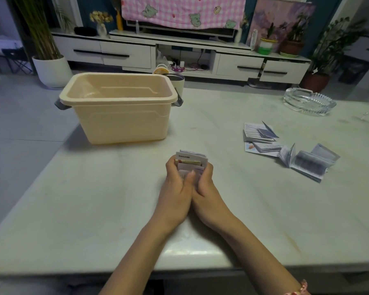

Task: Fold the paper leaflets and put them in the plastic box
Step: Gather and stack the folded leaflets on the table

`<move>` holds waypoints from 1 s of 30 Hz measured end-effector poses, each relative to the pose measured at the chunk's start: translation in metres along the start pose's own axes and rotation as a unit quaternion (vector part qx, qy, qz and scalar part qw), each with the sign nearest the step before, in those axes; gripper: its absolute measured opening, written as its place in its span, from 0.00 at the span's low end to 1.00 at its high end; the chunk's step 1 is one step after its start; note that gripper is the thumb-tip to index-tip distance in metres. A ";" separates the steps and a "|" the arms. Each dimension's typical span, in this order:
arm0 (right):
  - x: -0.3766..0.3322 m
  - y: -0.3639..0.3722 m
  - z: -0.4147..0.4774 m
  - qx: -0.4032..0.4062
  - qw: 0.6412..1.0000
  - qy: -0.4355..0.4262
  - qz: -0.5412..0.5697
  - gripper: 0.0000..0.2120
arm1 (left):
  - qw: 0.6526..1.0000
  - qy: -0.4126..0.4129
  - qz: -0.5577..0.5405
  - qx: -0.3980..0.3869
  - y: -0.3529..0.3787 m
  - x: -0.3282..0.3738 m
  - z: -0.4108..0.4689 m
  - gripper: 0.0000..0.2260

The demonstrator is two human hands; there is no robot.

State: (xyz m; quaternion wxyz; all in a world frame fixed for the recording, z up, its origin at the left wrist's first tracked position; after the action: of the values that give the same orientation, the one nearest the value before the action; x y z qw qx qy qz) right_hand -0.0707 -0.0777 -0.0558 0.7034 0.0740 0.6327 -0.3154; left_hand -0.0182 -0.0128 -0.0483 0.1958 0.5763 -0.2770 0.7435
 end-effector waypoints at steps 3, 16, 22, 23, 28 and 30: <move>-0.003 -0.008 0.002 0.041 0.999 0.001 0.000 0.14 | 0.994 -0.005 -0.035 0.099 -0.016 0.001 -0.001 0.09; -0.012 -0.038 -0.005 -0.151 0.951 0.268 0.040 0.10 | 0.977 -0.087 0.028 0.191 -0.052 0.032 -0.002 0.15; -0.017 -0.030 -0.009 -0.149 0.941 0.271 -0.136 0.12 | 0.932 -0.004 0.362 0.034 -0.003 0.003 -0.004 0.13; -0.016 -0.030 -0.010 -0.120 0.947 0.266 -0.132 0.09 | 0.921 0.001 0.388 0.034 -0.003 -0.001 -0.003 0.13; -0.019 -0.035 -0.012 0.181 0.937 0.097 -0.283 0.11 | 0.908 -0.028 0.416 0.047 0.000 -0.009 -0.001 0.14; -0.021 -0.027 -0.001 0.167 0.932 0.066 -0.315 0.13 | 0.905 -0.037 0.422 0.040 0.002 -0.009 -0.001 0.15</move>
State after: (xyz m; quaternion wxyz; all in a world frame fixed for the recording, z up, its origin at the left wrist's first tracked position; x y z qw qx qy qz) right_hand -0.0856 -0.0910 -0.0285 0.5019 0.0087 0.6069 -0.6162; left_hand -0.0174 -0.0134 -0.0570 -0.1700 0.4395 -0.4715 0.7454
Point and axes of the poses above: each hand's wrist, its own z-axis towards the middle knuckle, its own y-axis out of the palm, x = y × z, the point moved 6 cm from there along z, towards the middle knuckle
